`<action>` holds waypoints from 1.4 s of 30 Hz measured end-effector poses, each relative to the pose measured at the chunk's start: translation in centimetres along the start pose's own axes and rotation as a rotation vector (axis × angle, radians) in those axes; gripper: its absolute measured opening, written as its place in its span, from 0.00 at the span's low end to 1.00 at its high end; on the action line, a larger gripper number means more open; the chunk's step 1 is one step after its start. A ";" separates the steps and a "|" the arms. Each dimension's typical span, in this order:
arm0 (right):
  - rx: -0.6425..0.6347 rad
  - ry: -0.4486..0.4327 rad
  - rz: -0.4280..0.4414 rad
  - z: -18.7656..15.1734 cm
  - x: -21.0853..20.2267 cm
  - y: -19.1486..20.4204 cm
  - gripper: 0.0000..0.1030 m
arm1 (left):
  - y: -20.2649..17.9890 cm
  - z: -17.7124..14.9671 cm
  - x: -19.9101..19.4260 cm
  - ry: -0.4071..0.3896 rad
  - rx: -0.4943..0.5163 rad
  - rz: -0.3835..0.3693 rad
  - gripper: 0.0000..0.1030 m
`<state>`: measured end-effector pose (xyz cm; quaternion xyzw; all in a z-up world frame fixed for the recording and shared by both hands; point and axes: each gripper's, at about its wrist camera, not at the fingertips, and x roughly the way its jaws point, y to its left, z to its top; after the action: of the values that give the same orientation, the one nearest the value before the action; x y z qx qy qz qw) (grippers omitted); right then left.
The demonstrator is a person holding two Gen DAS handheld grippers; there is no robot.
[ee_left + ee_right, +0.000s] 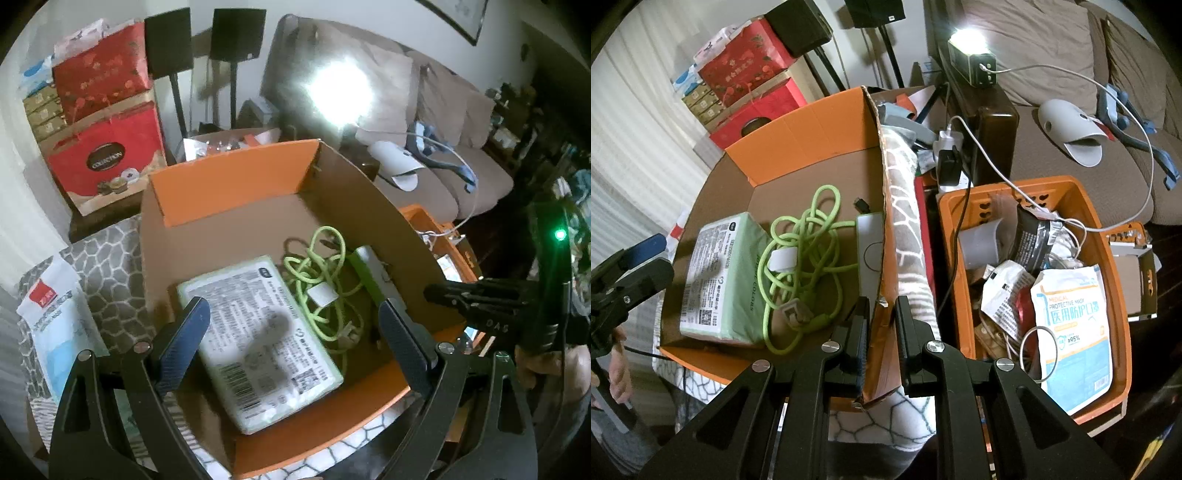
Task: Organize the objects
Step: 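Move the left gripper back to the cushion toward the medical mask bag, then grasp the white-and-blue medical mask bag by its edge with the left gripper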
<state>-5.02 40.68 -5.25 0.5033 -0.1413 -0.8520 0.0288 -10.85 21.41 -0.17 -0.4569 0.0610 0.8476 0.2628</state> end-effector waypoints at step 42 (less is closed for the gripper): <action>-0.005 -0.002 -0.005 0.1 -0.1 -0.2 0.12 | 20.7 -5.9 -4.6 0.016 -0.280 0.223 1.00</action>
<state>-5.09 40.94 -5.21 0.5025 -0.1381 -0.8530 0.0279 -14.79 -0.10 -2.64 -0.4860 -0.0050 0.8682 0.1005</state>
